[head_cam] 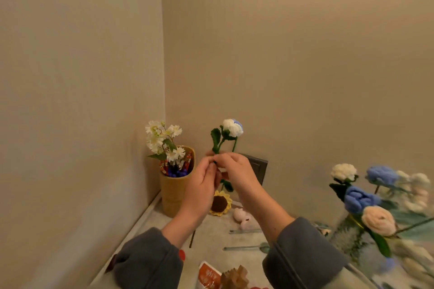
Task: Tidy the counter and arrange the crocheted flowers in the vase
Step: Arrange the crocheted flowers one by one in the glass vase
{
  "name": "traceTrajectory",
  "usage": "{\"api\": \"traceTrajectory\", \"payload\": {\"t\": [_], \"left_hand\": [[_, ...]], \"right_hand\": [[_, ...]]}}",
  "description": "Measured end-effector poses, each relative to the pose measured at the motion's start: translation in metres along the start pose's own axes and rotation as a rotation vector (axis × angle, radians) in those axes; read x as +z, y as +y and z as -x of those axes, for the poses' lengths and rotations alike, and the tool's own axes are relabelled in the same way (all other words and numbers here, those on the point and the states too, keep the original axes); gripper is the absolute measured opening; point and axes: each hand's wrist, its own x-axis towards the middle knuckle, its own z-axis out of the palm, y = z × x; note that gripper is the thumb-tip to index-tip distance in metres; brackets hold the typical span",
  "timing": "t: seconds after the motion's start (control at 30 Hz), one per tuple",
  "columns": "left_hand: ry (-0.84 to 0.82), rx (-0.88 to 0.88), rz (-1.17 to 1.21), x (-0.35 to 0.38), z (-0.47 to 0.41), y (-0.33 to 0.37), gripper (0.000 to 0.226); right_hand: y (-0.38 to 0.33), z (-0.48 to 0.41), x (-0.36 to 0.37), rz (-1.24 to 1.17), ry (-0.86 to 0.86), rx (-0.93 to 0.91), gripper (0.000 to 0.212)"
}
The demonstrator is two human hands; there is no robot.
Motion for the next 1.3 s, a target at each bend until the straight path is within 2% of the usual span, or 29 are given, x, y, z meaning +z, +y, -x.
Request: {"api": "traceTrajectory", "payload": {"t": [0.17, 0.3, 0.47, 0.63, 0.83, 0.97, 1.03, 1.13, 1.3], "left_hand": [[-0.136, -0.013, 0.180, 0.033, 0.023, 0.025, 0.027], [-0.226, 0.005, 0.255, 0.066, 0.044, 0.038, 0.030], [-0.384, 0.006, 0.335, 0.113, 0.072, 0.041, 0.028], [-0.497, 0.031, 0.305, 0.151, 0.100, 0.051, 0.033], [-0.467, 0.230, 0.063, 0.181, 0.122, 0.057, 0.011], [-0.210, 0.455, -0.316, 0.198, 0.120, 0.059, 0.028], [-0.172, 0.449, -0.485, 0.208, 0.114, 0.058, 0.042], [-0.218, 0.343, -0.633, 0.219, 0.107, 0.049, 0.055], [-0.230, 0.265, -0.590, 0.231, 0.104, 0.038, 0.039]], "right_hand": [[-0.010, 0.041, -0.033, -0.112, 0.053, -0.012, 0.015], [-0.023, 0.086, -0.058, -0.162, 0.217, -0.093, 0.011], [-0.043, 0.131, -0.093, -0.088, 0.488, -0.152, 0.006], [-0.051, 0.170, -0.127, 0.062, 0.641, -0.199, 0.007], [-0.048, 0.201, -0.164, 0.113, 0.737, -0.221, 0.011], [-0.053, 0.209, -0.189, 0.073, 0.811, -0.255, 0.009], [-0.060, 0.208, -0.200, 0.044, 0.844, -0.300, 0.010], [-0.073, 0.201, -0.212, 0.023, 0.879, -0.419, 0.012], [-0.084, 0.189, -0.220, 0.133, 0.889, -0.594, 0.016]]}}
